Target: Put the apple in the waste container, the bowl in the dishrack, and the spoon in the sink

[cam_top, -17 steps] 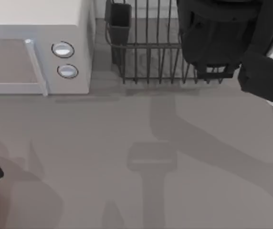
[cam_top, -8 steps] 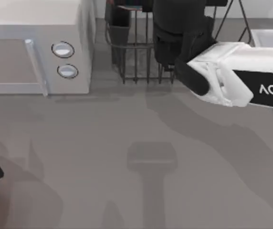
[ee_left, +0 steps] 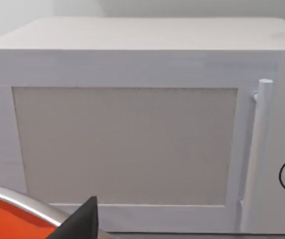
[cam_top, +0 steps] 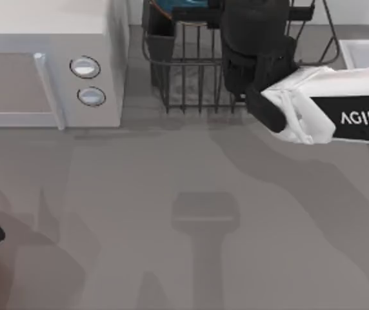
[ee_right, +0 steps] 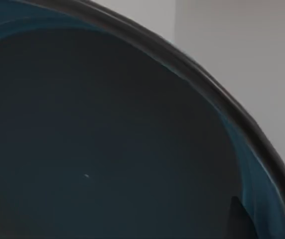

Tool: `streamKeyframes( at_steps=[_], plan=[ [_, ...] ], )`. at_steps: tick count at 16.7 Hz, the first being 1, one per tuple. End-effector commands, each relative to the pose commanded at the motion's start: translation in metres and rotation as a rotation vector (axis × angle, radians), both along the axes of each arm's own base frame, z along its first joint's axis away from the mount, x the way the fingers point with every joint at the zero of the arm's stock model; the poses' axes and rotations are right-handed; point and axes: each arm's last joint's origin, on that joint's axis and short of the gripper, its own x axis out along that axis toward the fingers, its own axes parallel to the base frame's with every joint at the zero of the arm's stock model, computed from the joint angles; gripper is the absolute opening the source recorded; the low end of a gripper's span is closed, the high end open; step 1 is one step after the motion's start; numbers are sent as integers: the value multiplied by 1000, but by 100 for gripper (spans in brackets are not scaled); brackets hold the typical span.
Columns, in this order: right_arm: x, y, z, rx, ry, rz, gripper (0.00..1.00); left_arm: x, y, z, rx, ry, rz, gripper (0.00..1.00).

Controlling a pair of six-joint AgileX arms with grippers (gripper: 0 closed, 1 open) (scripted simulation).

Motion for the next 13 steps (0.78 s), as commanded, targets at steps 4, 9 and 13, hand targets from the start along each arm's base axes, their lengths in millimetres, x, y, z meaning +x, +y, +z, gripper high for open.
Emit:
streamKeyframes(
  at_steps=[4, 9, 13],
  plan=[
    [0, 0, 0, 0, 0, 0, 30, 0, 0, 0, 0, 0, 0, 100],
    [0, 0, 0, 0, 0, 0, 68, 0, 0, 0, 0, 0, 0, 100],
    [0, 0, 0, 0, 0, 0, 98, 0, 0, 0, 0, 0, 0, 100]
  ],
)
